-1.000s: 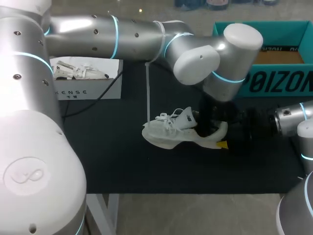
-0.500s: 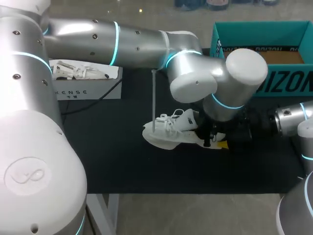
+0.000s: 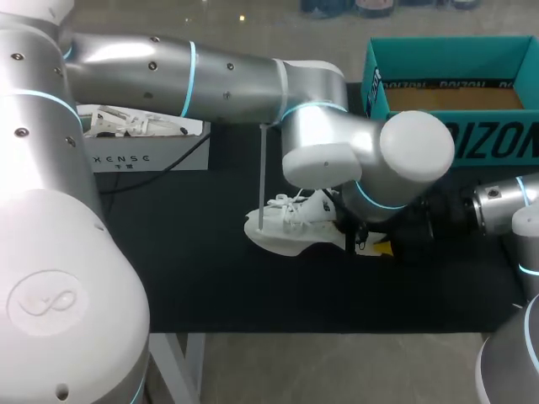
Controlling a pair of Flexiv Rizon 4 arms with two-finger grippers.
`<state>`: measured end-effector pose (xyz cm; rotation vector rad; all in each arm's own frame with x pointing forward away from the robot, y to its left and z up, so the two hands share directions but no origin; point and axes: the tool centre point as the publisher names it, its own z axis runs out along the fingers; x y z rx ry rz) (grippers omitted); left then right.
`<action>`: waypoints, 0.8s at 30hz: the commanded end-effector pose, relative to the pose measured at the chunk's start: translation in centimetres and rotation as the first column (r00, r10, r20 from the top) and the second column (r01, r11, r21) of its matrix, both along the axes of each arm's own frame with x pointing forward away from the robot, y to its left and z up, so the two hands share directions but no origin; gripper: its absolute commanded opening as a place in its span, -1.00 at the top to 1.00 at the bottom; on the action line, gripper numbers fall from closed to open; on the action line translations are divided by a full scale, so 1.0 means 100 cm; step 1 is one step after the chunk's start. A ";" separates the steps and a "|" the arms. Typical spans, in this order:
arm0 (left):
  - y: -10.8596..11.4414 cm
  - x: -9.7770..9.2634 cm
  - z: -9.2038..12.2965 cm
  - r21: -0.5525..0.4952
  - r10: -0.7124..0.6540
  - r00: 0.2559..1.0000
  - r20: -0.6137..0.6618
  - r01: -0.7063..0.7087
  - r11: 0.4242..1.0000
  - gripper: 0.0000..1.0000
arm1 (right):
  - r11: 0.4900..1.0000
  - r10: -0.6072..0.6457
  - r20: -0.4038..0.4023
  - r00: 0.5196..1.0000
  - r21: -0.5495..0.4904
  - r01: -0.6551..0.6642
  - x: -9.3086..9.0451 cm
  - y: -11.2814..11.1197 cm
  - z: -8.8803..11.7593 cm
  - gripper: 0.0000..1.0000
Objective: Take the shoe out of the shoebox, open the shoe tongue, remove and reinsert the insole, then place the shoe into the shoebox
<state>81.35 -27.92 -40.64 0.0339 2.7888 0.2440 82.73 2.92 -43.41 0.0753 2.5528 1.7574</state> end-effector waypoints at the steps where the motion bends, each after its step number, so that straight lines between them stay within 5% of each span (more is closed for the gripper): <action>1: 0.003 -0.003 0.011 -0.010 -0.003 1.000 0.027 0.004 1.000 1.00 | 1.000 -0.002 -0.002 1.000 -0.002 0.002 0.001 0.002 -0.006 1.00; 24: 0.024 -0.017 0.077 -0.076 0.054 0.990 0.128 -0.044 0.996 1.00 | 1.000 -0.002 -0.002 1.000 -0.002 0.002 0.001 0.002 -0.006 1.00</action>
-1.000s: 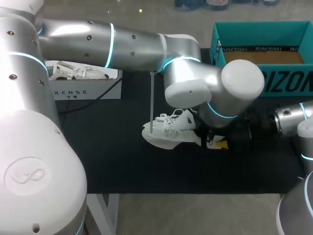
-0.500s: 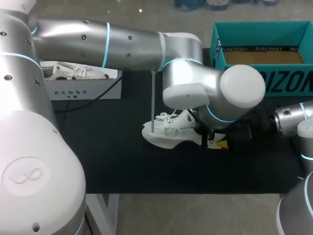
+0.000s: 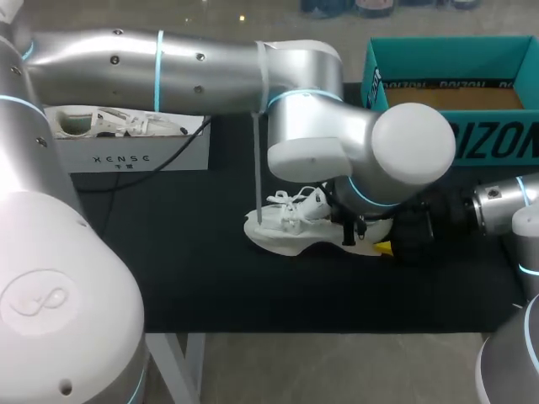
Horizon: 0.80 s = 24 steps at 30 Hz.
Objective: Take the shoe out of the shoebox, open the shoe tongue, remove and reinsert the insole, then place the shoe into the shoebox
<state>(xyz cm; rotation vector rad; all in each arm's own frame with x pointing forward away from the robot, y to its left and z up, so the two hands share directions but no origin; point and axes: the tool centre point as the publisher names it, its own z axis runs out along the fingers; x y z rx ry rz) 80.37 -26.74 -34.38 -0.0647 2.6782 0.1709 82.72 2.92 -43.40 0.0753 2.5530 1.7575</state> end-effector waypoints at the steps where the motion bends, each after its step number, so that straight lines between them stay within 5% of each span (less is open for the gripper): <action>1: 0.013 -0.008 0.017 -0.018 -0.001 1.000 0.014 0.001 1.000 1.00 | 1.000 -0.002 -0.001 1.000 -0.002 0.002 0.001 0.002 -0.006 1.00; 9: 0.013 -0.011 0.030 -0.046 -0.006 0.999 0.032 0.007 0.999 1.00 | 1.000 -0.002 -0.001 1.000 -0.002 0.002 0.001 0.002 -0.006 1.00; 24: -0.027 -0.015 0.022 -0.058 -0.076 0.997 -0.001 0.076 0.995 1.00 | 1.000 -0.002 -0.001 1.000 -0.002 0.002 0.001 0.002 -0.006 1.00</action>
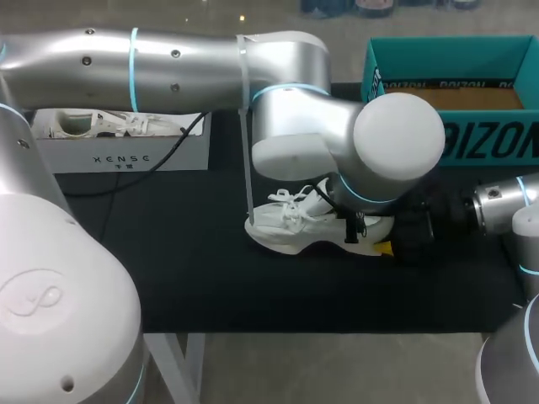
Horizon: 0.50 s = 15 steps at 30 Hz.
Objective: Take the shoe out of the shoebox, open the shoe tongue, remove and reinsert the insole, then place the shoe into the shoebox
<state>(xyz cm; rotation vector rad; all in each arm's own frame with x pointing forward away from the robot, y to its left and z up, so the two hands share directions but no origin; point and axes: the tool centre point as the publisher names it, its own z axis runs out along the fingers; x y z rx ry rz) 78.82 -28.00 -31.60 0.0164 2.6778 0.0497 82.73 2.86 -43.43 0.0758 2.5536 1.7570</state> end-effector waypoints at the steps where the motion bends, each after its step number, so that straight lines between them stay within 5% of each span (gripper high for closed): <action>1: -0.017 0.001 -0.007 0.014 -0.003 1.000 -0.009 0.003 1.000 1.00 | 1.000 -0.002 -0.001 1.000 -0.001 0.002 0.001 0.003 -0.006 1.00; 15: -0.031 0.002 -0.006 -0.024 -0.029 0.999 -0.015 0.029 0.999 1.00 | 1.000 -0.002 -0.001 1.000 -0.001 0.002 0.001 0.003 -0.006 1.00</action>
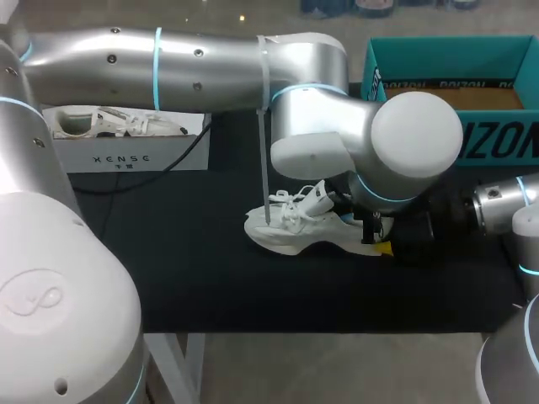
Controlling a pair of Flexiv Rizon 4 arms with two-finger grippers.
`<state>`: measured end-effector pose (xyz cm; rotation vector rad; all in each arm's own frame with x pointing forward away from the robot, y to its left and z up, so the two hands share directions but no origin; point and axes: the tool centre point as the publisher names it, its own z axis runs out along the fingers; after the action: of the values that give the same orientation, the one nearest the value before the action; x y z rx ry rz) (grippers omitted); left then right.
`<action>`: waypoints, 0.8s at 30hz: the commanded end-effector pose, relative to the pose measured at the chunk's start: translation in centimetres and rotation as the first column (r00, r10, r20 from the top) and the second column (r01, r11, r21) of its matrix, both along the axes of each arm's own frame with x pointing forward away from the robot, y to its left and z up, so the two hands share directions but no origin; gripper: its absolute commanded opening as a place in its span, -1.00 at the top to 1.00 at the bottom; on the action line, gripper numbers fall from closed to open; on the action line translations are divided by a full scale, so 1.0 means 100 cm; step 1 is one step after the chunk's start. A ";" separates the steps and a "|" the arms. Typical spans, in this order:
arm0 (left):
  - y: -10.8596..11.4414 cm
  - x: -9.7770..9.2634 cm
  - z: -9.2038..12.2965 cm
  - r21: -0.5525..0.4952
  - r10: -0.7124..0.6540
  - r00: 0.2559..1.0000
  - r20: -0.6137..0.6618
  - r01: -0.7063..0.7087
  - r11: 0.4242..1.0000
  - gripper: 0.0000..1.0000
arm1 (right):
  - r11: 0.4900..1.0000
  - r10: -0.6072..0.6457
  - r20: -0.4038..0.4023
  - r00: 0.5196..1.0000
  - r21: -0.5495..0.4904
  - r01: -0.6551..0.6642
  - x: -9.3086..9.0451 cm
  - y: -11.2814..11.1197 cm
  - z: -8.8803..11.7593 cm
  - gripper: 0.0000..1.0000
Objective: Take the shoe out of the shoebox, open the shoe tongue, remove and reinsert the insole, then place the shoe into the shoebox
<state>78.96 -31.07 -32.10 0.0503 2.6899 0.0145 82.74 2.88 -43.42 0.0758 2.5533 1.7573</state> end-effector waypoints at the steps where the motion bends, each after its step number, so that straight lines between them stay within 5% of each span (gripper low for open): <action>1: 0.000 0.001 -0.001 -0.009 0.001 1.000 -0.006 -0.001 1.000 1.00 | 1.000 -0.002 -0.001 1.000 -0.001 0.002 0.001 0.002 -0.006 1.00; 5: 0.002 0.001 0.000 -0.013 0.003 1.000 -0.001 -0.003 1.000 0.62 | 1.000 -0.002 -0.001 1.000 -0.001 0.002 0.001 0.002 -0.006 1.00; 11: 0.006 0.000 0.002 -0.030 0.013 1.000 0.003 -0.013 0.999 0.36 | 1.000 -0.002 -0.001 1.000 -0.001 0.002 0.001 0.002 -0.006 1.00; 24: 0.009 0.001 -0.011 -0.071 0.012 1.000 0.004 -0.012 0.997 0.43 | 1.000 -0.002 -0.001 1.000 -0.001 0.002 0.001 0.002 -0.006 1.00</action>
<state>78.73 -30.37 -32.81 0.0080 2.6794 -0.0664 82.74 2.89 -43.42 0.0759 2.5533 1.7574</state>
